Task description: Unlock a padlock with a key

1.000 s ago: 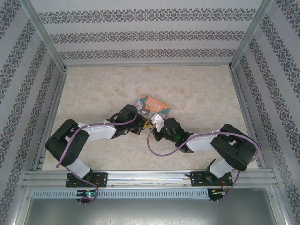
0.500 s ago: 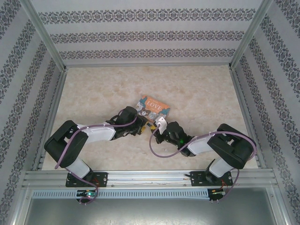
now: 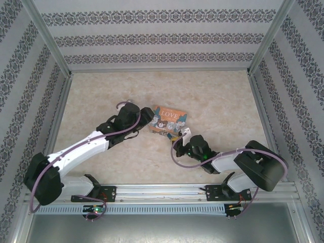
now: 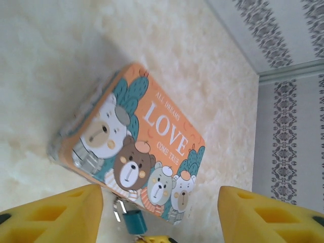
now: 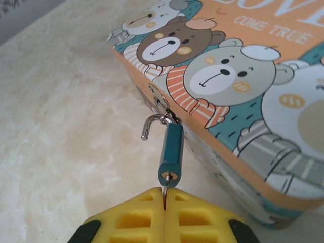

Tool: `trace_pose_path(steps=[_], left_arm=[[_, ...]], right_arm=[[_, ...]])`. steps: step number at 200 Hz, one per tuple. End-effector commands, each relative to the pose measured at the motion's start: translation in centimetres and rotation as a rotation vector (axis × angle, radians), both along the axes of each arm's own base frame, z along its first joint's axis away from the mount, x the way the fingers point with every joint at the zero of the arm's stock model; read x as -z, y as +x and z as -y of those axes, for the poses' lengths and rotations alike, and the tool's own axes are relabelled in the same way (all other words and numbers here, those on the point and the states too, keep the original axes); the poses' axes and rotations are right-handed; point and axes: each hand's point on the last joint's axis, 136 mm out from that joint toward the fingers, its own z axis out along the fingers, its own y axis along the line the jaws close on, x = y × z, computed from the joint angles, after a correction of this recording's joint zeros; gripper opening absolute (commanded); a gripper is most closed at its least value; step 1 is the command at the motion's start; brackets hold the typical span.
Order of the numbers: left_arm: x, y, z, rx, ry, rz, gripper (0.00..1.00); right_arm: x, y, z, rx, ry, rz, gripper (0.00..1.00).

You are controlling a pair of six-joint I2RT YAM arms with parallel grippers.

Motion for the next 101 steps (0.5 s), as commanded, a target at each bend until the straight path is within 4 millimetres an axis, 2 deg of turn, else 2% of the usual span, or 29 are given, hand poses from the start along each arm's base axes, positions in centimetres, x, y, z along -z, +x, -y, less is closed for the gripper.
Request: trace_pose_path(steps=[1, 24, 55, 101], left_arm=[[0.7, -0.9, -3.0, -0.008, 0.219, 0.032, 0.63], [-0.6, -0.9, -4.2, -0.032, 0.257, 0.083, 0.65], [-2.2, -0.5, -4.6, -0.025, 0.308, 0.160, 0.66], [-4.4, 0.3, -4.6, -0.022, 0.320, 0.286, 0.67]], right_arm=[[-0.8, -0.4, 0.1, 0.020, 0.144, -0.107, 0.00], [-0.5, -0.6, 0.5, 0.033, 0.193, -0.178, 0.00], [0.3, -0.1, 1.4, 0.084, 0.235, -0.243, 0.00], [0.2, 0.2, 0.8, 0.066, 0.311, -0.300, 0.00]])
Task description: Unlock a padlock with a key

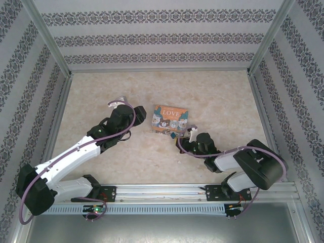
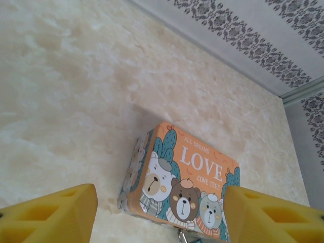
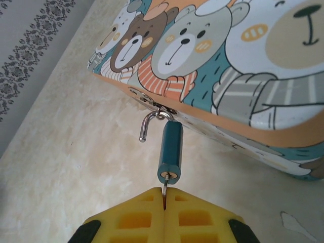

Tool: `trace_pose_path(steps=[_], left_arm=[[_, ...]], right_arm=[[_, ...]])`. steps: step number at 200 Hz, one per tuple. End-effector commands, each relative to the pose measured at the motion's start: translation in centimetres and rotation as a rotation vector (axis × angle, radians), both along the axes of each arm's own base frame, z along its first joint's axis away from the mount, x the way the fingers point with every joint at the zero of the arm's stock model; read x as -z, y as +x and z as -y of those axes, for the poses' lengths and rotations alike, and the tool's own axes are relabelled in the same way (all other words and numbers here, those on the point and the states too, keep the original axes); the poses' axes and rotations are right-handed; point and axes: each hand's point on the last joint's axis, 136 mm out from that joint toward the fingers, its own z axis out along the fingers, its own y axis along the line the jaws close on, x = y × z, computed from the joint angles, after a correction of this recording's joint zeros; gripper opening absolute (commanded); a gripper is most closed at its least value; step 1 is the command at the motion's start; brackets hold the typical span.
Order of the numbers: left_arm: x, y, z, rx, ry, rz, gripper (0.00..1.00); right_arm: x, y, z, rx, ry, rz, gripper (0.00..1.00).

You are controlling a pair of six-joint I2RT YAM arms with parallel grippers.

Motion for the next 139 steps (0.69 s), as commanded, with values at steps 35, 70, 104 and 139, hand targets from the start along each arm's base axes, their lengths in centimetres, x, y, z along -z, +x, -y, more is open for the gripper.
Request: trace_pose_path(steps=[35, 70, 104, 139], left_arm=[[-1.9, 0.4, -0.8, -0.005, 0.082, 0.105, 0.67], [-2.1, 0.3, -1.0, -0.011, 0.069, 0.127, 0.69], [-2.3, 0.2, -1.4, -0.024, 0.075, 0.137, 0.71], [-2.2, 0.3, -1.5, -0.029, 0.092, 0.133, 0.72]], right_arm=[[0.7, 0.5, -0.9, 0.000, 0.094, -0.087, 0.00], [1.2, 1.1, -1.5, 0.001, 0.113, -0.108, 0.00], [1.8, 1.4, -1.5, 0.014, 0.107, -0.120, 0.00], [2.0, 1.4, -1.2, 0.027, 0.098, -0.124, 0.00]])
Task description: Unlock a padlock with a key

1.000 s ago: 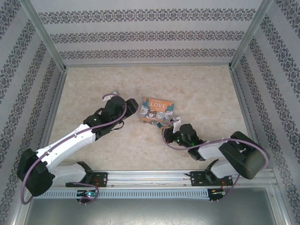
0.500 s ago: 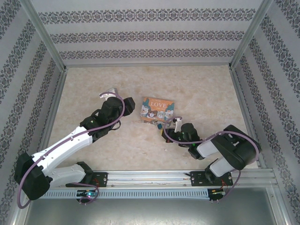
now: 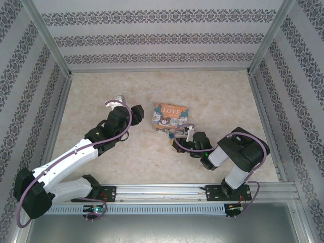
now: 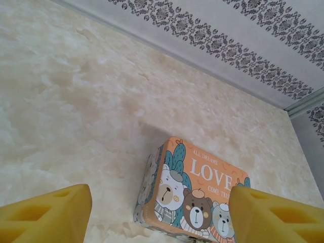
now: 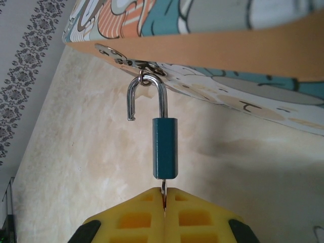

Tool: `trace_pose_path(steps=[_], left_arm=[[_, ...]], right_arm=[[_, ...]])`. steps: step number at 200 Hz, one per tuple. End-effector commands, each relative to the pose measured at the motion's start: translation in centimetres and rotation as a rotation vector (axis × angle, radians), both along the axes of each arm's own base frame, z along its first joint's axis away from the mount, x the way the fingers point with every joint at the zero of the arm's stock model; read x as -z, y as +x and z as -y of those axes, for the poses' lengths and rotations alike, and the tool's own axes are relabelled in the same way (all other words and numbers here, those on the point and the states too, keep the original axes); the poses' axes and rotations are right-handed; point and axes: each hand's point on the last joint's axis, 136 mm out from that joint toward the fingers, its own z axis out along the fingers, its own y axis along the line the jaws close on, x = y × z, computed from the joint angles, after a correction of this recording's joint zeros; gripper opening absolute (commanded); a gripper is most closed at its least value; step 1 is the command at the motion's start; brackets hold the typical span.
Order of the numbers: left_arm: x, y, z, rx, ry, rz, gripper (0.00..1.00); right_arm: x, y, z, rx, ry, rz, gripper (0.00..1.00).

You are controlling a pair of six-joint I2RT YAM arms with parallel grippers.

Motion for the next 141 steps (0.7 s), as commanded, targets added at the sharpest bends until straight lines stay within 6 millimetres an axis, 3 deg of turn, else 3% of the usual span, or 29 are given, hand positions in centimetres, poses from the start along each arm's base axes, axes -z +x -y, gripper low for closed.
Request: trace_pose_path(steps=[1, 141], left_arm=[[-1.0, 0.1, -0.2, -0.008, 0.016, 0.041, 0.72], [-1.8, 0.7, 0.6, 0.039, 0.067, 0.059, 0.77]], right_arm=[[-0.5, 0.8, 0.2, 0.029, 0.020, 0.012, 0.00], [-1.4, 0.2, 3.3, 0.081, -0.061, 0.032, 0.29]])
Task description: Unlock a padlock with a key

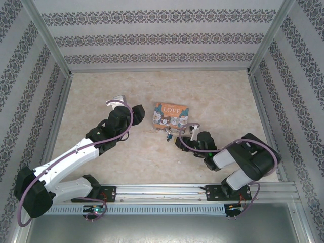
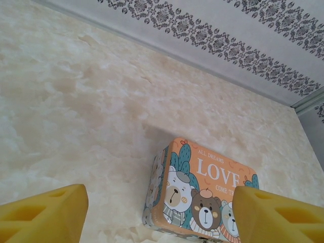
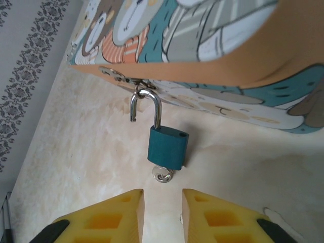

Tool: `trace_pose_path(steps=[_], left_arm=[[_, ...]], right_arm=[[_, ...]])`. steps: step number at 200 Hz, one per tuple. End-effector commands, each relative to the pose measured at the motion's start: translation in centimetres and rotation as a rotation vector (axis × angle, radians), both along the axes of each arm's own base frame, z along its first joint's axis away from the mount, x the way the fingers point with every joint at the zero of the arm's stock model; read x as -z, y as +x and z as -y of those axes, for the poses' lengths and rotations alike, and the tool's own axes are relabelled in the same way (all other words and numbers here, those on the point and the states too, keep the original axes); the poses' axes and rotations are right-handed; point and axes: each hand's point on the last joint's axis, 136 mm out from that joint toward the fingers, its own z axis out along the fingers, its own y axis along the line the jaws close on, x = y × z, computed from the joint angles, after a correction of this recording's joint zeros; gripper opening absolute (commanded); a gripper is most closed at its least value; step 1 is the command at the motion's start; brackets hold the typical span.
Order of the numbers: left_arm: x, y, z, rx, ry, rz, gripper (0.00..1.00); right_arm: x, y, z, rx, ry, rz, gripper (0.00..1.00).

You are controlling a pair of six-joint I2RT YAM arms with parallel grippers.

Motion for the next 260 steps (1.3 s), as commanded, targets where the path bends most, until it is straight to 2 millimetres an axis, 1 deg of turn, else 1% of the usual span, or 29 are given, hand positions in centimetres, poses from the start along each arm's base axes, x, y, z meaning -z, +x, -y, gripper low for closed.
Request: trace_pose_path(steps=[1, 11, 21, 28, 53, 78, 98, 117, 124, 126, 148, 165, 205, 232, 253, 255, 260], left_arm=[[-1.8, 0.4, 0.6, 0.032, 0.023, 0.044, 0.77], [-2.0, 0.2, 1.0, 0.067, 0.044, 0.041, 0.79], [-2.4, 0.1, 1.6, 0.114, 0.068, 0.045, 0.82], [-2.6, 0.0, 1.9, 0.142, 0.082, 0.048, 0.84], [-3.4, -0.2, 2.8, 0.213, 0.105, 0.069, 0.89], [-3.6, 0.2, 3.3, 0.247, 0.110, 0.068, 0.92], [-3.1, 0.7, 3.9, 0.284, 0.102, 0.042, 0.93], [-3.1, 1.4, 4.2, 0.299, 0.064, 0.020, 0.93], [-3.2, 1.7, 4.2, 0.298, 0.047, 0.014, 0.92], [-3.2, 1.9, 4.2, 0.299, 0.042, 0.011, 0.92], [-2.9, 3.1, 4.2, 0.312, -0.007, -0.019, 0.92], [-1.9, 4.1, 4.5, 0.341, -0.041, -0.057, 0.90], [2.2, 6.4, 5.5, 0.402, -0.063, -0.165, 0.86], [4.6, 7.5, 6.7, 0.448, -0.049, -0.220, 0.85], [6.4, 8.3, 7.4, 0.476, -0.042, -0.268, 0.85], [6.5, 8.4, 7.5, 0.480, -0.042, -0.271, 0.85], [6.9, 8.6, 7.7, 0.486, -0.042, -0.282, 0.84]], right_arm=[[-0.1, -0.1, 1.1, 0.016, -0.054, 0.015, 0.30], [-0.3, -0.1, 1.3, 0.014, -0.078, 0.017, 0.31], [-1.0, 0.1, 1.5, 0.013, -0.102, 0.039, 0.33], [-1.0, 0.0, 1.8, 0.013, -0.127, 0.033, 0.35], [-2.6, 0.3, 2.6, 0.030, -0.153, 0.065, 0.45], [-4.4, 0.5, 3.2, 0.046, -0.145, 0.096, 0.65], [-5.5, 0.5, 3.4, 0.050, -0.126, 0.094, 0.76], [-6.3, 0.3, 3.5, 0.050, -0.094, 0.087, 0.88], [-6.3, 0.2, 3.4, 0.047, -0.084, 0.075, 0.97], [-6.3, 0.1, 3.4, 0.044, -0.082, 0.070, 0.98], [-6.4, -0.1, 3.1, 0.021, -0.041, 0.035, 0.98], [-6.3, -0.4, 2.6, -0.007, -0.007, -0.007, 0.99], [-6.1, -0.1, 1.2, -0.069, 0.032, -0.050, 0.98], [-6.2, 0.9, 1.2, -0.039, 0.029, -0.044, 0.99], [-5.8, 1.2, 1.1, -0.040, 0.027, -0.045, 0.98], [-6.6, 1.7, 0.9, -0.040, 0.035, -0.027, 0.98], [-6.8, 1.9, 0.8, -0.042, 0.039, -0.021, 0.98]])
